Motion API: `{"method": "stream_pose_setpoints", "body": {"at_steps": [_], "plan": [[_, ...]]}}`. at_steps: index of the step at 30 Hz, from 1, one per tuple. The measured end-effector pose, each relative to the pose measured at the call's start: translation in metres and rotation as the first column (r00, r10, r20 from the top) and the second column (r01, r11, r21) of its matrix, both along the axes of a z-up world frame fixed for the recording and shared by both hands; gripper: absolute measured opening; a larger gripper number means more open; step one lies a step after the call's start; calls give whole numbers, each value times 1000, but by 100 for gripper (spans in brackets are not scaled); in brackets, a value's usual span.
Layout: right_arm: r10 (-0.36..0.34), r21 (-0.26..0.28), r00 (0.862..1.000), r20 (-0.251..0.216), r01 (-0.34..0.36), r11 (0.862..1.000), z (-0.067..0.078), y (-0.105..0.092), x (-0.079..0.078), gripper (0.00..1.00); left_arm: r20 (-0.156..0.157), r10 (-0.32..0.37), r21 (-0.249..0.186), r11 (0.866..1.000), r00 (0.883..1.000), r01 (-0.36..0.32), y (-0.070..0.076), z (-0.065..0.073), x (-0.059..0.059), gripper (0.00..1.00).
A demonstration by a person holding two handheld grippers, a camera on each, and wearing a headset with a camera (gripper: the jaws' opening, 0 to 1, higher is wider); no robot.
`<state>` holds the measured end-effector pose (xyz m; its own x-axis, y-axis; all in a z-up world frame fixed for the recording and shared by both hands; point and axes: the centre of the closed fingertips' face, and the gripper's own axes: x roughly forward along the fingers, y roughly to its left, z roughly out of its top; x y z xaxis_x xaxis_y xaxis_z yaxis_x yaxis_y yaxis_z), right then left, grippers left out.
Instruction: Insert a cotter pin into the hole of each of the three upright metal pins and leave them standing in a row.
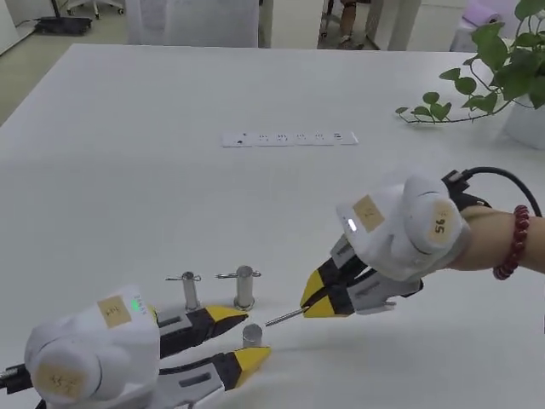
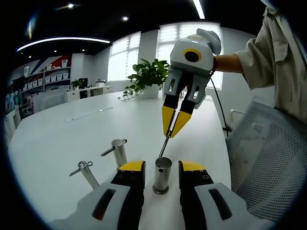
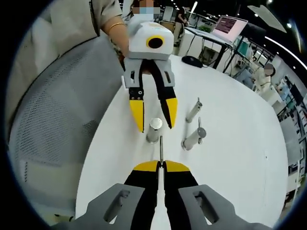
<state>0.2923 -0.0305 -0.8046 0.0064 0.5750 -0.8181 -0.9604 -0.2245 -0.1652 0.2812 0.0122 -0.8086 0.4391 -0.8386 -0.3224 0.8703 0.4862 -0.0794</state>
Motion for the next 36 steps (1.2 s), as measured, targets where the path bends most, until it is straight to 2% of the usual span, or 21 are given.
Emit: {"method": "stream_pose_setpoints", "body": {"at_steps": [11, 25, 36], "plan": [[58, 44, 998, -28, -56, 997, 1, 7, -4, 3, 2, 3, -6, 1000, 1000, -3, 2, -2, -1, 25], [73, 76, 996, -56, -68, 995, 6, 9, -7, 3, -13, 6, 4, 1000, 1000, -6, 2, -5, -1, 16], [71, 96, 995, -71, -64, 993, 7, 11, -7, 3, -7, -18, 20, 1000, 1000, 18, 0, -6, -2, 12]]}}
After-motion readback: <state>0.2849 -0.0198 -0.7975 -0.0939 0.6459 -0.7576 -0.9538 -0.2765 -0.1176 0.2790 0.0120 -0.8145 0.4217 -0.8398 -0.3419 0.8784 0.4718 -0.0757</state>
